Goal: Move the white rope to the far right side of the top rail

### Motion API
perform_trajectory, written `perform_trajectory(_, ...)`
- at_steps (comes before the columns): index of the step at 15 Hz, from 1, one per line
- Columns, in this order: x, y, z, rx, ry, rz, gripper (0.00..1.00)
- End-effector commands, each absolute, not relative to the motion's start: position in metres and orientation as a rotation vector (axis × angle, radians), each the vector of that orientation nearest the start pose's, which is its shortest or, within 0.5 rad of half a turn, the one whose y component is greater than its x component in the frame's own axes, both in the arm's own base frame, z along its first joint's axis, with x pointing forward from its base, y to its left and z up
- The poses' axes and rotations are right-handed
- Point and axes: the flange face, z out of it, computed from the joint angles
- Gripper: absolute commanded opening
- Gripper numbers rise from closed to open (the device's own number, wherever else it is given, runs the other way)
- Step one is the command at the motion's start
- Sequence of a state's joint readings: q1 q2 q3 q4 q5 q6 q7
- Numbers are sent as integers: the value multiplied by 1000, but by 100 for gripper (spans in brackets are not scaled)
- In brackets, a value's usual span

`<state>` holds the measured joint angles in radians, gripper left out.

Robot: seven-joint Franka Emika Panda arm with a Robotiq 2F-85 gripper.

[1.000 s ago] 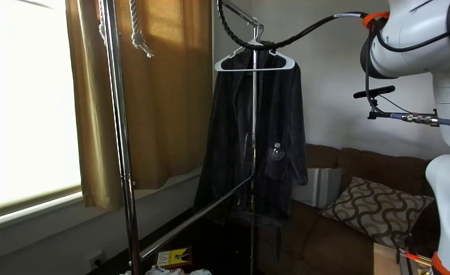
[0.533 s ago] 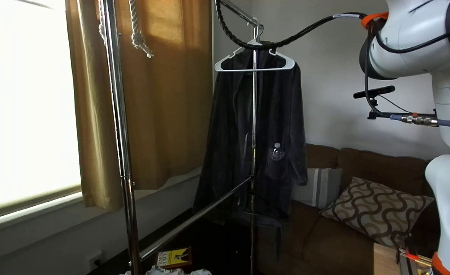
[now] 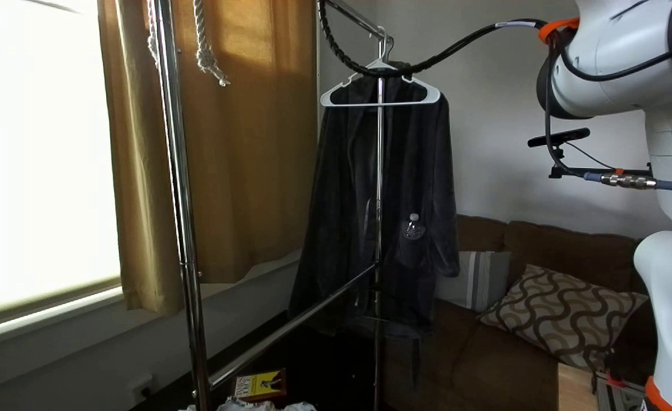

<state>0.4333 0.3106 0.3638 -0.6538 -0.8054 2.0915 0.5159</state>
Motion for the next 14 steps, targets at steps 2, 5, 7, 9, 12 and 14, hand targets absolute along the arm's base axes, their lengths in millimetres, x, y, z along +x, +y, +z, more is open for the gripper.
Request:
perform_trajectory(2, 473, 316, 942, -2477, -126, -1889, 65)
perform_trajectory(5, 478, 314, 939, -2483, -117, -1882, 49)
perform_trajectory(7, 482, 314, 935, -2493, -114, -1877, 43)
perform_trajectory(9, 486, 314, 932, -2499, -111, -1875, 41)
perform_trajectory(12, 491, 314, 928, -2509, -108, -1867, 33)
perform_trajectory(14, 493, 315, 926, -2515, -112, -1861, 9)
